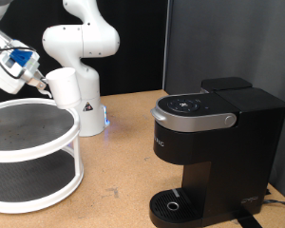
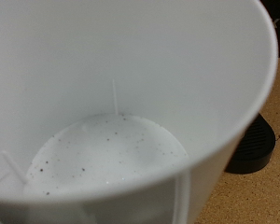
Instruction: Make a cup of coffee with the keurig machine
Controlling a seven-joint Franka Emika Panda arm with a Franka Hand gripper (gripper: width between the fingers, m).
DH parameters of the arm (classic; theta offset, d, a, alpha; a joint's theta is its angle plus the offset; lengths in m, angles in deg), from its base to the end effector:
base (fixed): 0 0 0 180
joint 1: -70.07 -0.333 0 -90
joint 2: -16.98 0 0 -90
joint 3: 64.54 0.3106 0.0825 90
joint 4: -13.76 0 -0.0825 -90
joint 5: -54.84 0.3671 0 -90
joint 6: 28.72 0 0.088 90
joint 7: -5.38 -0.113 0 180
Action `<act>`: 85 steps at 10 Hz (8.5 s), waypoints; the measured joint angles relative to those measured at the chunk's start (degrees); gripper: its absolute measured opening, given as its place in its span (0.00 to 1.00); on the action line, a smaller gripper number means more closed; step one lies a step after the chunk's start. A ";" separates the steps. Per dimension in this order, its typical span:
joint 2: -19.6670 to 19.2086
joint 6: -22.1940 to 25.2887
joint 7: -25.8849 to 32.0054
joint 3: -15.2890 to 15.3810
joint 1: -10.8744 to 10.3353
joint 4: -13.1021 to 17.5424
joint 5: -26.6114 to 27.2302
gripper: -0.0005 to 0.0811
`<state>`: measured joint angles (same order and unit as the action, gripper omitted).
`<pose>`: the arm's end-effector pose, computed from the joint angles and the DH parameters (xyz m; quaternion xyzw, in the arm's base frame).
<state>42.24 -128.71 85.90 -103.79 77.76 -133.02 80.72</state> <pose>0.2715 -0.2201 0.3770 -0.8837 -0.2300 -0.1856 0.3629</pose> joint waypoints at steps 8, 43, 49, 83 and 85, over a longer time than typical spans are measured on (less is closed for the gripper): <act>2.60 -30.66 -12.46 12.60 -3.24 -10.04 21.58 0.09; -36.37 -49.60 20.88 32.62 -18.71 1.51 80.29 0.09; -37.49 -49.60 22.20 33.51 -18.73 2.93 82.75 0.09; -1.95 -16.80 8.48 23.63 -7.68 -8.28 51.70 0.99; 2.14 -17.49 1.25 25.88 -7.64 -8.04 47.38 0.99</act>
<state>44.38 -146.20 87.15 -77.91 70.12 -141.06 128.10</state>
